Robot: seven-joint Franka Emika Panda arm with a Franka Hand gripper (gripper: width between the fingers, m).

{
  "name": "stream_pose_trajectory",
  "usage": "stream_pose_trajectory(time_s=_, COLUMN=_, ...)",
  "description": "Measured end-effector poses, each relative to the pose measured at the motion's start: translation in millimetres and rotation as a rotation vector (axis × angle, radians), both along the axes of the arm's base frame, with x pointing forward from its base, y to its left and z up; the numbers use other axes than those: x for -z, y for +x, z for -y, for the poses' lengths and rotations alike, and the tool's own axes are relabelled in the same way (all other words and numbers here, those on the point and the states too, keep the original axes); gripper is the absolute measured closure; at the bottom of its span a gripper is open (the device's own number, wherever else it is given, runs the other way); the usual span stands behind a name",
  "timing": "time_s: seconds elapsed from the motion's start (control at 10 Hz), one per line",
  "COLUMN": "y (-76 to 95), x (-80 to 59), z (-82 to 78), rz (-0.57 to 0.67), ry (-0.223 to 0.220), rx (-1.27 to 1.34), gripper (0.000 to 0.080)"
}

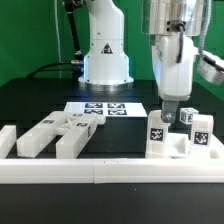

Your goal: Assemble chair

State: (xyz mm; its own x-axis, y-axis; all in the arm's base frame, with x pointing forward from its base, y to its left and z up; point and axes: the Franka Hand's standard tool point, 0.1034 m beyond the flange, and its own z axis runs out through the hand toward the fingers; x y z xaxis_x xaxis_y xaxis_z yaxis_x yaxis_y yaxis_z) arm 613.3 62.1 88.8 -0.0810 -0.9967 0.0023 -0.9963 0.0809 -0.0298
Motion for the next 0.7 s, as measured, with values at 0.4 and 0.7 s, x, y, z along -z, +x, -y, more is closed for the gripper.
stream_pose_trajectory(time_s=0.4, y=-7.1, x=-2.5, z=-5.7, rz=0.015, ry=0.015, rx=-0.027, gripper=0.0151)
stream_pose_trajectory(time_s=0.7, y=-7.8, x=-0.7, z=-5.4, rz=0.012, ry=0.014, rx=-0.027, gripper=0.0151)
